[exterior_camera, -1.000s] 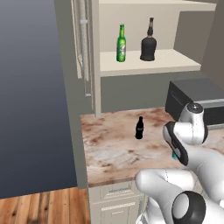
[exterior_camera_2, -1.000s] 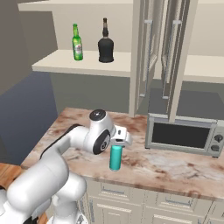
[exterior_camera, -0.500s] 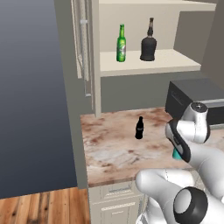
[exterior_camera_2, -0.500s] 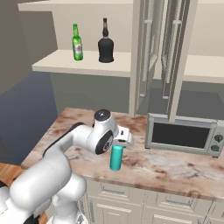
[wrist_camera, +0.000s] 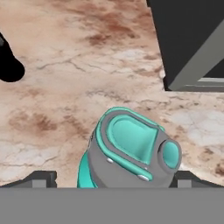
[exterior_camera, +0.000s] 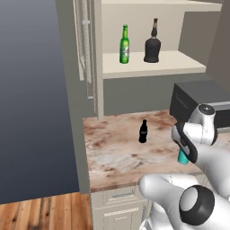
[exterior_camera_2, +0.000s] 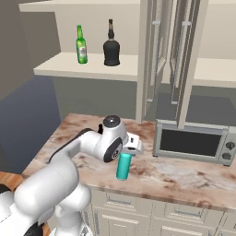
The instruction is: Sort all alcoholic drinks to one cabinet, and non-alcoholic drinks to the other.
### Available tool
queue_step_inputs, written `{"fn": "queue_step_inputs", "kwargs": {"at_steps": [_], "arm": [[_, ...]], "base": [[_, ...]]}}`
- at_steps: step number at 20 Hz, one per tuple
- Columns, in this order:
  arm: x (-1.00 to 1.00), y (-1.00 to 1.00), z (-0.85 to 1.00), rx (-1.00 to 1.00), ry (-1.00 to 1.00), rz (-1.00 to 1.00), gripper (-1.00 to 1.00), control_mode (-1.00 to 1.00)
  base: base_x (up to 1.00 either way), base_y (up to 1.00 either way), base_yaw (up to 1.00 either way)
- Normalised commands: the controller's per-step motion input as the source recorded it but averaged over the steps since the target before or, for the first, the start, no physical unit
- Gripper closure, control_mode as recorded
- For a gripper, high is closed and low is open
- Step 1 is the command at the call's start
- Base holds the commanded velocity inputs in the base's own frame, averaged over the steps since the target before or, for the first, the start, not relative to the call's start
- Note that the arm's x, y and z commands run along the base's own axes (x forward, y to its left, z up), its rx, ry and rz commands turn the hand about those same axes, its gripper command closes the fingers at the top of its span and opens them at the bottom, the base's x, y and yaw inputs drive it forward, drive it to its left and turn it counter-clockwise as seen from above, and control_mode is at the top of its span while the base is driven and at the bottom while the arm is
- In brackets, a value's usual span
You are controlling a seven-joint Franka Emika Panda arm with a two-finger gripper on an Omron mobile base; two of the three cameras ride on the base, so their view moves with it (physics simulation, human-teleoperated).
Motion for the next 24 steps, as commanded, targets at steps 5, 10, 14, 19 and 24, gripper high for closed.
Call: {"fn": "queue_step_inputs", "kwargs": {"at_steps": [5,10,14,19,24], "arm": [[0.0,0.02,-0.34,0.0,0.0,-0.02,1.0,-1.0],[0.0,0.11,-0.34,0.0,0.0,-0.02,1.0,-1.0],[0.0,0.18,-0.2,0.0,0.0,-0.02,1.0,-1.0],[-0.15,0.52,0.07,0.0,0.0,-0.01,1.0,-1.0],[-0.33,0.64,0.57,0.0,-0.07,0.0,1.0,-1.0]], "base": [[0.0,0.0,0.0],[0.0,0.0,0.0],[0.0,0.0,0.0],[0.0,0.0,0.0],[0.0,0.0,0.0]]}}
